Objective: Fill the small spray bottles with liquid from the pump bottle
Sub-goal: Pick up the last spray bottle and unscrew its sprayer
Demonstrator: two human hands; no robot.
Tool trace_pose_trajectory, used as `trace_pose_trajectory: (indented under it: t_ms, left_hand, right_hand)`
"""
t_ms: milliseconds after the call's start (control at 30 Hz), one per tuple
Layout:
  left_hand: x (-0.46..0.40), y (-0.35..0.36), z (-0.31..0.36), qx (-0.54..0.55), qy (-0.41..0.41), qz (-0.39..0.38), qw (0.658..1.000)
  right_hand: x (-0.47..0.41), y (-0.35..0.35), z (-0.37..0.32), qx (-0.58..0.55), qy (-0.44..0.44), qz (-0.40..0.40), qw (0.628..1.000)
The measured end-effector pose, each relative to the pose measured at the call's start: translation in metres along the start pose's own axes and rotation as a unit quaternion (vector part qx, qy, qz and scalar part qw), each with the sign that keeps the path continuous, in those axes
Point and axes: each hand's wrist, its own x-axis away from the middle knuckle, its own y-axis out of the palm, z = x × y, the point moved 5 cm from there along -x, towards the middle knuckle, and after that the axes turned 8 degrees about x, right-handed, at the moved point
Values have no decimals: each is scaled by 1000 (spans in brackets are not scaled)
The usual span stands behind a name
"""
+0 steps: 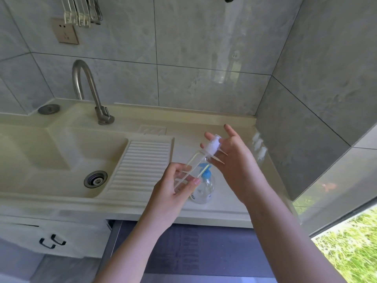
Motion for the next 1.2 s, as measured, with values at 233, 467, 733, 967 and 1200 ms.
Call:
trace_pose_trajectory:
  t_ms: [233, 467, 733, 967, 1200]
  left_hand:
    - [3, 9, -6, 6, -5, 1, 1000]
    - [11, 12, -16, 4, -25, 2, 1000]
    - [13, 15, -26, -7, -46, -9, 999]
    - [14, 19, -29, -13, -64, -13, 998]
    - [15, 20, -28, -45, -50, -17, 998]
  right_hand:
    - [7, -14, 15, 26, 3, 46, 999]
    - [15, -11, 26, 69, 37, 62, 995]
    - [16, -14, 39, -13, 59, 42, 997]
    - [22, -23, 45, 30, 41, 73, 996]
    - [21, -19, 46, 38, 94, 44, 994]
